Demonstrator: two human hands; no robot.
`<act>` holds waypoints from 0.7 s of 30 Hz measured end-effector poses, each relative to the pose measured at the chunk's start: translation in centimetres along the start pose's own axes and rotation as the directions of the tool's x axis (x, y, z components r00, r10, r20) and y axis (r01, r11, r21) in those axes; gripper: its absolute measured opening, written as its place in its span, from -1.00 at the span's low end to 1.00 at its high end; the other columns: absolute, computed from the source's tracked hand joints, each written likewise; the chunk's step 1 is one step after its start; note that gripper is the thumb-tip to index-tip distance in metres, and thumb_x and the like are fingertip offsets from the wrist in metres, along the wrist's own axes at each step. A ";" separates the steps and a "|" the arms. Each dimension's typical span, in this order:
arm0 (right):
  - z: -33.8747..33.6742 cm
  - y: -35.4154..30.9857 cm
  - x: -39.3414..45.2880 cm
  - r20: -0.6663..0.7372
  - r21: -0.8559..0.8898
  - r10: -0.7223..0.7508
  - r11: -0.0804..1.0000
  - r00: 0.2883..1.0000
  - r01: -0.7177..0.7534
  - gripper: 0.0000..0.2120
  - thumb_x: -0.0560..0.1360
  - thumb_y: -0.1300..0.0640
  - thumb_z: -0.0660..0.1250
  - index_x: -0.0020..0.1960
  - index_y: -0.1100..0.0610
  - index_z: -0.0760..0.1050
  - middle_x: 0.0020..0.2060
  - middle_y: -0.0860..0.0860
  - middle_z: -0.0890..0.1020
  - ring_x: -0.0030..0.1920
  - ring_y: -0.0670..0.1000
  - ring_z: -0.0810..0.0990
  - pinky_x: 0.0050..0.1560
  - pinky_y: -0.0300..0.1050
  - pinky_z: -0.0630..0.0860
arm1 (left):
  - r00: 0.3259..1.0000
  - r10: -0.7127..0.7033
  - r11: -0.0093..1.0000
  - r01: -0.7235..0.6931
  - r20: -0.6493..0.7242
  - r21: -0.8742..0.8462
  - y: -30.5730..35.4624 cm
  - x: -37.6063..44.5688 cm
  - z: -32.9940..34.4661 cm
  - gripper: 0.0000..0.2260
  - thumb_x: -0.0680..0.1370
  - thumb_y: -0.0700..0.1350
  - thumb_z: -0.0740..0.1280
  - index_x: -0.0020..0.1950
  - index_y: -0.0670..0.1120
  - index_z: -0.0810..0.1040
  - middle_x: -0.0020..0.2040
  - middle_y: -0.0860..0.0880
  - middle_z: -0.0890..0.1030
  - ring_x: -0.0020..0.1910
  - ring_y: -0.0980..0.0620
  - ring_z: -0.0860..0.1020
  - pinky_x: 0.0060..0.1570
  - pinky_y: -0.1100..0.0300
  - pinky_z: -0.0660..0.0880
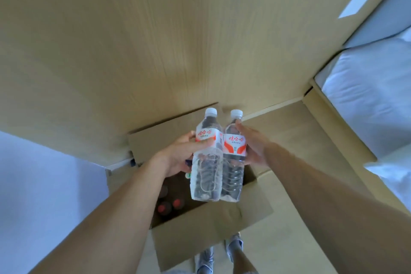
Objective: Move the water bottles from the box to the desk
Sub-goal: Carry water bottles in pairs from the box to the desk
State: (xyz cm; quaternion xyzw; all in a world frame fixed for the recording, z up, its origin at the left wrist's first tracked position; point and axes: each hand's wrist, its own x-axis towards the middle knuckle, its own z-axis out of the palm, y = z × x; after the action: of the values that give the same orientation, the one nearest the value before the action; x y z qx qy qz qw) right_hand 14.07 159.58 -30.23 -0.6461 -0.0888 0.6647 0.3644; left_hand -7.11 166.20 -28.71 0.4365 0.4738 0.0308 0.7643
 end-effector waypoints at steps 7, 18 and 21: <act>-2.4 -0.8 -6.5 0.073 0.183 -0.054 0.982 0.996 0.039 -0.51 0.51 0.20 0.37 0.41 0.20 0.35 0.23 0.26 0.61 0.23 0.24 0.60 0.31 0.31 0.44 | 0.993 0.114 0.993 -0.113 0.037 -0.014 3.4 -1.6 4.9 -0.46 0.44 0.00 0.55 0.33 -0.01 0.39 0.19 -0.16 0.65 0.06 -0.19 0.69 0.08 -0.31 0.59; -10.6 2.1 -16.8 -0.149 0.298 -0.195 0.926 0.970 0.232 -0.49 0.43 0.26 0.47 0.35 0.24 0.44 0.19 0.21 0.65 0.25 0.19 0.60 0.37 0.16 0.45 | 0.949 0.090 0.977 -0.143 0.302 0.159 7.7 -3.4 15.0 -0.33 0.44 -0.34 0.50 0.40 0.12 0.33 0.19 -0.17 0.64 0.15 -0.23 0.65 0.08 -0.28 0.59; -13.2 4.6 -20.4 -0.290 0.324 -0.214 0.895 0.933 0.306 -0.51 0.41 0.16 0.50 0.31 0.20 0.49 0.18 0.18 0.64 0.13 0.16 0.62 0.28 0.16 0.52 | 0.924 0.081 0.959 -0.174 0.373 0.224 7.6 -4.2 19.7 -0.30 0.42 -0.32 0.53 0.44 0.11 0.33 0.25 -0.17 0.60 0.19 -0.21 0.62 0.14 -0.28 0.57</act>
State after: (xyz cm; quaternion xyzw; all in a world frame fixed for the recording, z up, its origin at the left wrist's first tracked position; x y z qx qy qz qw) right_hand 22.47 139.35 -18.72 -0.6270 -0.0045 0.5290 0.5718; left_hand 8.20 156.37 -17.18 0.5587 0.2961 -0.0605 0.7723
